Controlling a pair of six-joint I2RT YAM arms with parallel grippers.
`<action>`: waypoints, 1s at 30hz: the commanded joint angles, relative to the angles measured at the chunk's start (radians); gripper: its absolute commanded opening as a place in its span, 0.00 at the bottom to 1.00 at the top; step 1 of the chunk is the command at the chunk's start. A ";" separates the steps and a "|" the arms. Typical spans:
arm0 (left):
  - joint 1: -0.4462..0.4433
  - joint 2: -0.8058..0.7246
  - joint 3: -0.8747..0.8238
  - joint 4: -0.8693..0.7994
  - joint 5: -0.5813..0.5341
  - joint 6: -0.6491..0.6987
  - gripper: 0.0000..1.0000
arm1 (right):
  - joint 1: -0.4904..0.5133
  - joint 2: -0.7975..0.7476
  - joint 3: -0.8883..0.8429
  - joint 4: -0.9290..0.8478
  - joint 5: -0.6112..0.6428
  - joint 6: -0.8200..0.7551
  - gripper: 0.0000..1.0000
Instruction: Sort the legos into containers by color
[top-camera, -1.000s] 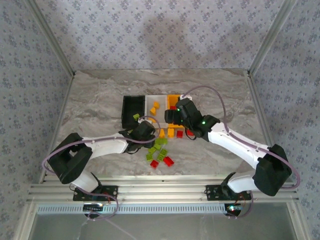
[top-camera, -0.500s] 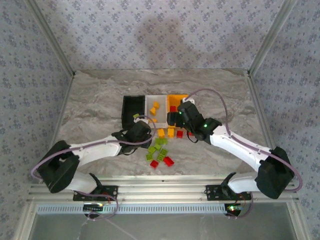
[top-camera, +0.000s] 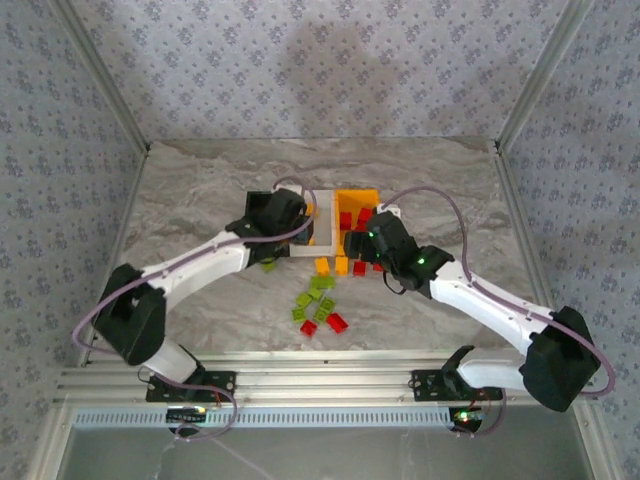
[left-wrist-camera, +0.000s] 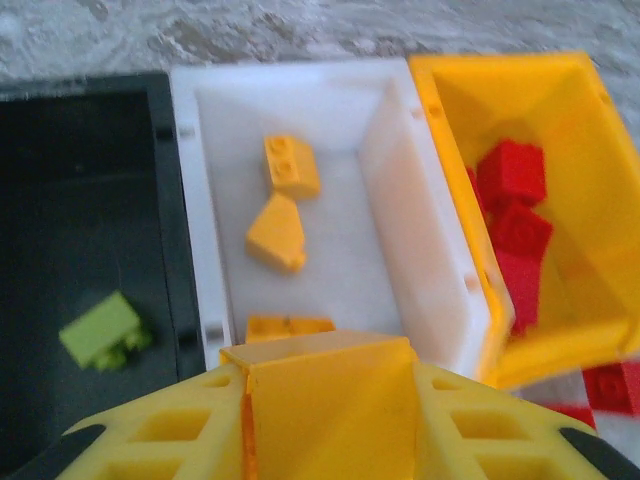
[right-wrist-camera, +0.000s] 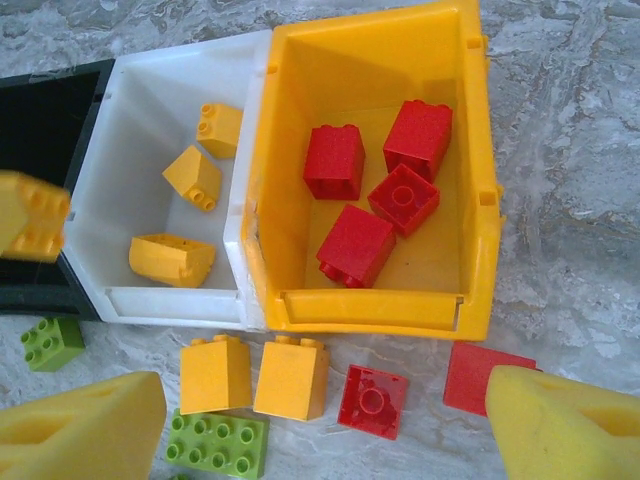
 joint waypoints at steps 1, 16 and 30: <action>0.026 0.089 0.078 0.003 0.023 0.019 0.51 | 0.001 -0.033 -0.026 -0.026 -0.002 0.015 0.86; 0.012 -0.160 -0.008 0.037 0.175 -0.059 0.99 | 0.001 -0.020 -0.169 -0.121 0.010 0.110 0.87; -0.042 -0.577 -0.462 0.042 0.109 -0.170 1.00 | -0.155 0.124 -0.177 0.093 -0.067 0.043 0.79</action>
